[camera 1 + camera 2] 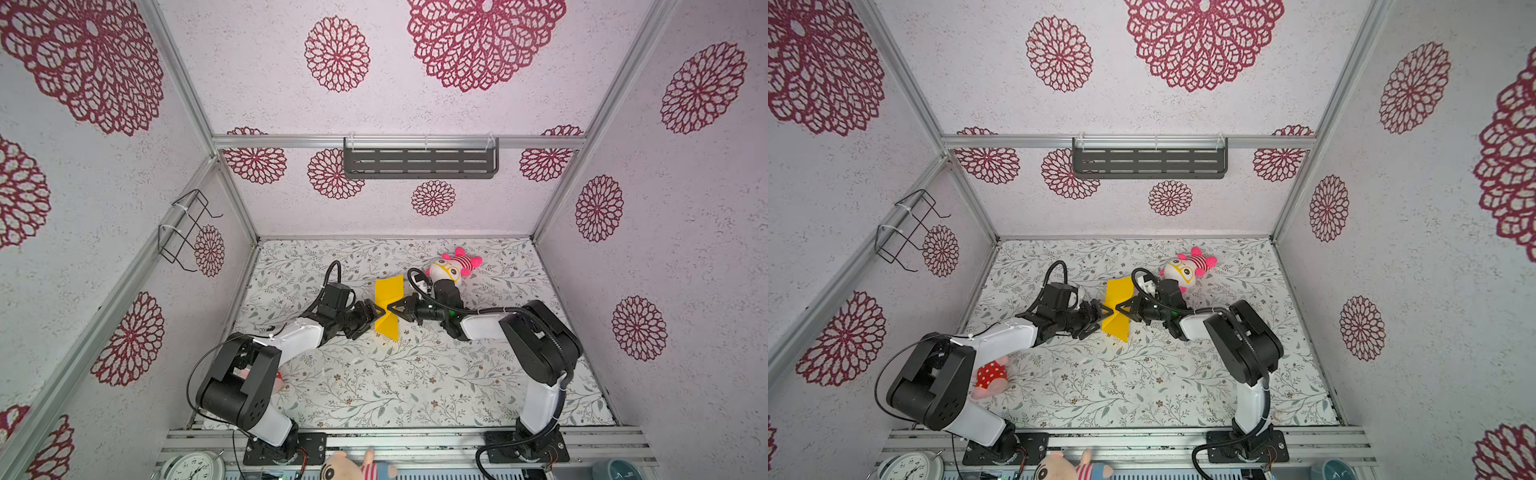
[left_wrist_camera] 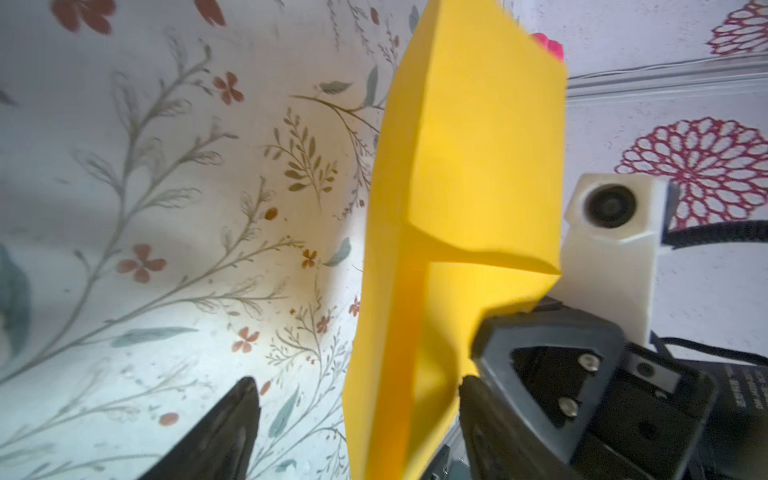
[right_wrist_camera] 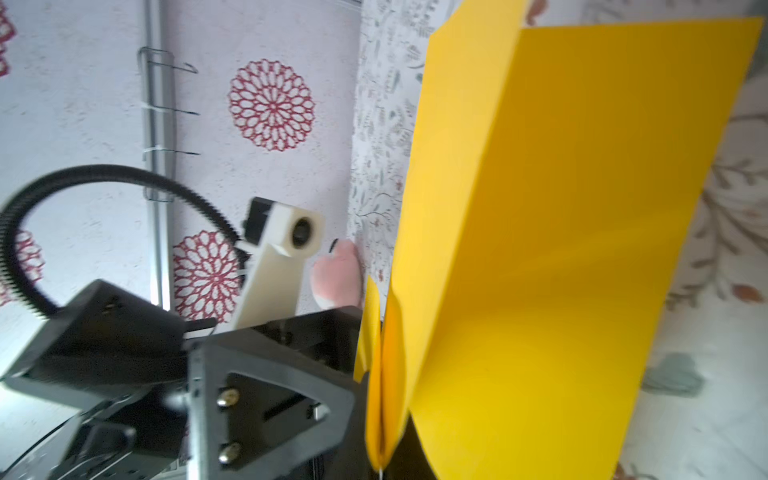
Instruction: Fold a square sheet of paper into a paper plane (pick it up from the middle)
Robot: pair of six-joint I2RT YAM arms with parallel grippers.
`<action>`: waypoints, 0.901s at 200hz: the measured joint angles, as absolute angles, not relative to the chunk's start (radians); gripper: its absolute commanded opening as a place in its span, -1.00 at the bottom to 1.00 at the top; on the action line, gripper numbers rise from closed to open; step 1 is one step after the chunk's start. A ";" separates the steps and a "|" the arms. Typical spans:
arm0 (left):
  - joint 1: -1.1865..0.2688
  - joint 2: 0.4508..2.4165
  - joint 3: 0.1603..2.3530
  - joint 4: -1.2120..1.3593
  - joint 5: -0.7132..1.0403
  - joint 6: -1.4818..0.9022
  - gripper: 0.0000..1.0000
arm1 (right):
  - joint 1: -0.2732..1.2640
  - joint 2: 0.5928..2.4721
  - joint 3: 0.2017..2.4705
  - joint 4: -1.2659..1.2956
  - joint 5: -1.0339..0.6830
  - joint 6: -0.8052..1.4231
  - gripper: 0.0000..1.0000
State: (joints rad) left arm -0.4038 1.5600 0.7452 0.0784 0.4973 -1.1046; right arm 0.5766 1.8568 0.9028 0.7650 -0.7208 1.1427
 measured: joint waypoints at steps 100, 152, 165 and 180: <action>-0.391 1.490 0.620 0.521 0.632 -1.248 0.49 | 0.554 1.810 0.883 0.810 -0.765 1.182 -0.84; -0.381 1.481 0.619 0.568 0.643 -1.258 -0.06 | 0.550 1.810 0.883 0.810 -0.768 1.190 -0.83; -0.377 1.481 0.619 0.573 0.643 -1.261 -0.17 | 0.549 1.810 0.883 0.810 -0.771 1.190 -0.81; -0.373 1.481 0.619 0.580 0.643 -1.263 -0.30 | 0.548 1.810 0.883 0.811 -0.773 1.191 -0.79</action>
State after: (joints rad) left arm -0.3725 1.4807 0.6193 0.5797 0.6434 -1.2633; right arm 0.5476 1.8095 0.8829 0.8108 -0.7731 1.1908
